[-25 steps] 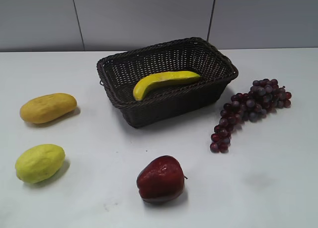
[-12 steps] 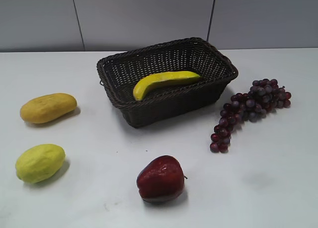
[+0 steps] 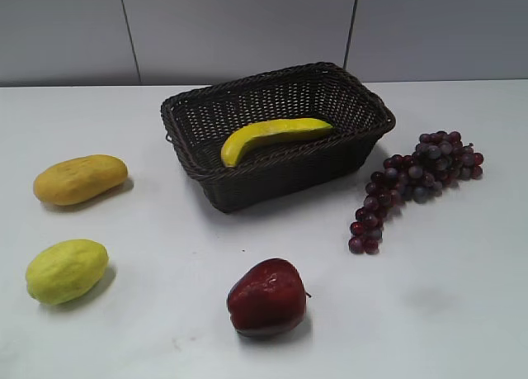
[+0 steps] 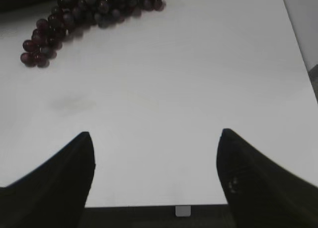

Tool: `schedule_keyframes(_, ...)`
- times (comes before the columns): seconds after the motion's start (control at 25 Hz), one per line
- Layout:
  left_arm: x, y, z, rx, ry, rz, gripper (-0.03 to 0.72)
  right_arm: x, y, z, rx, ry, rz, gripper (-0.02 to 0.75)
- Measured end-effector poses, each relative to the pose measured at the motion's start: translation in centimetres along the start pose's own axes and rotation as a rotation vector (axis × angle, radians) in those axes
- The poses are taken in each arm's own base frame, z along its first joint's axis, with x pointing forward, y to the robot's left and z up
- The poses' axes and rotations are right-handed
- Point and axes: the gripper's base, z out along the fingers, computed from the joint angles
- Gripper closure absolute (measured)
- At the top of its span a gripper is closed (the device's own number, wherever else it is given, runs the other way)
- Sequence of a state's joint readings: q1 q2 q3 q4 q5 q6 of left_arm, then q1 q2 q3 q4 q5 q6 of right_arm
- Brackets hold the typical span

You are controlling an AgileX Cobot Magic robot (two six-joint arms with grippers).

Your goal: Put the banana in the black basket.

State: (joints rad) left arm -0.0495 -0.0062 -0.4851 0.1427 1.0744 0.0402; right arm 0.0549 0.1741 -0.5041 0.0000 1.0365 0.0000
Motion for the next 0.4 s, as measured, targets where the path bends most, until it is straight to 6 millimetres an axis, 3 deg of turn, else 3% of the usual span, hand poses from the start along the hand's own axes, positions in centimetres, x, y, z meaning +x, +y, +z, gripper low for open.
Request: schedule_keyframes(0.4,0.0,0.0,0.0,0.0,0.0,0.0,0.448,1.5,0.0,-2.4,0.0,-0.174,0.0,0.158)
